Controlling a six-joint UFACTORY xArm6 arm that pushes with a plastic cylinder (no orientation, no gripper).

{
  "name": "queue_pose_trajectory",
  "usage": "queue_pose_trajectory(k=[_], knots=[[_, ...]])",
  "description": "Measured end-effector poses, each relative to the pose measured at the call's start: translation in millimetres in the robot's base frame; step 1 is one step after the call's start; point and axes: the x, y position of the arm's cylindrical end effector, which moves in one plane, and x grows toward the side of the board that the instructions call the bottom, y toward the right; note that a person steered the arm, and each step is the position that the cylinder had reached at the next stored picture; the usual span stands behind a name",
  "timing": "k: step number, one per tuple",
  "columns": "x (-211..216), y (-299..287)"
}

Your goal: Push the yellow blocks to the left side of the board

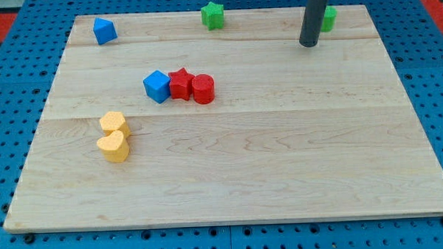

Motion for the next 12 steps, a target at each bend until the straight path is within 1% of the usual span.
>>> queue_pose_trajectory(k=[1,2,3,4,5,7,8,9,10,11,12], knots=[[0.0,0.0],[14.7,-24.9],[21.5,-125.6],[50.8,-250.4],[115.2,-278.5],[211.3,-254.4],[190.9,-334.9],[182.3,-371.8],[132.3,-381.2],[99.8,-358.9],[93.5,-327.7]])
